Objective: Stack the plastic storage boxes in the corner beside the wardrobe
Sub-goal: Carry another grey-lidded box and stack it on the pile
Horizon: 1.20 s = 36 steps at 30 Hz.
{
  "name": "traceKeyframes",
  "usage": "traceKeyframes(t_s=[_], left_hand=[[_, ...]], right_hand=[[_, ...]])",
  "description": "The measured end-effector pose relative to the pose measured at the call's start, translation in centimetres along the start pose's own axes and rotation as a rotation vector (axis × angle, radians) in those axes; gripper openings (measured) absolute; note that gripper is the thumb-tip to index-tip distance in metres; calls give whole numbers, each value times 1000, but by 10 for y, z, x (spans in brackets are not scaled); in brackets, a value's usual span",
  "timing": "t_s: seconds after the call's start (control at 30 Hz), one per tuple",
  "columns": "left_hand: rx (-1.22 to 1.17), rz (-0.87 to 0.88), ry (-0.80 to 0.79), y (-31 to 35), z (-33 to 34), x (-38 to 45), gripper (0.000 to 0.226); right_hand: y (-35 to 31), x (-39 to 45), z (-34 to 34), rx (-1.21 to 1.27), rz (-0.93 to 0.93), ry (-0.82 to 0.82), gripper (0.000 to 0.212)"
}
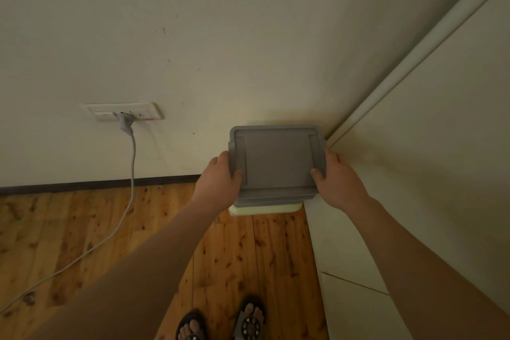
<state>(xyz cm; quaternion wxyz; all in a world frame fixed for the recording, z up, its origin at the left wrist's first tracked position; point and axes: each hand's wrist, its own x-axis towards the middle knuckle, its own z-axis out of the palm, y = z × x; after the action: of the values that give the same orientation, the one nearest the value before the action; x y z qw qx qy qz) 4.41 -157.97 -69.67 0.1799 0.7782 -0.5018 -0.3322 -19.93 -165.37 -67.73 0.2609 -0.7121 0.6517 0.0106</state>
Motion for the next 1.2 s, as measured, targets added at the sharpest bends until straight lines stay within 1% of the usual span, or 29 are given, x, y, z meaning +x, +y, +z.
traceKeyframes(t_s=[0.1, 0.2, 0.23, 0.33, 0.4, 0.5, 0.7, 0.93, 0.97, 1.03, 1.13, 1.2], left_hand=[[-20, 4, 35, 11, -10, -4, 49], [-31, 19, 68, 22, -21, -11, 51], [-29, 22, 74, 25, -24, -12, 50], [-48, 49, 123, 46, -48, -24, 49], [-43, 73, 157, 58, -66, -33, 51], [-35, 84, 180, 69, -92, -48, 54], [-59, 99, 219, 89, -138, -80, 52], [-59, 186, 254, 98, -198, -134, 50], [-71, 218, 241, 97, -213, -151, 50], [-72, 235, 245, 96, -220, -160, 49], [-78, 302, 240, 90, -243, -192, 48], [-82, 330, 209, 85, -258, -216, 48]], right_hand=[[-6, -7, -12, 16, 14, 19, 67], [-13, -13, -25, 8, 1, 37, 60], [-16, -14, -29, 2, 4, 33, 61], [-30, -24, -59, -6, -12, 53, 68], [-41, -32, -82, -13, -23, 87, 66], [-58, -46, -107, -33, -50, 93, 63], [-82, -80, -148, -50, -74, 112, 61], [-118, -153, -187, -24, -57, 205, 64], [-129, -178, -194, -22, -37, 234, 64], [-137, -191, -200, -6, -34, 249, 64], [-159, -236, -205, 10, -28, 309, 64], [-173, -270, -206, 17, -16, 344, 65]])
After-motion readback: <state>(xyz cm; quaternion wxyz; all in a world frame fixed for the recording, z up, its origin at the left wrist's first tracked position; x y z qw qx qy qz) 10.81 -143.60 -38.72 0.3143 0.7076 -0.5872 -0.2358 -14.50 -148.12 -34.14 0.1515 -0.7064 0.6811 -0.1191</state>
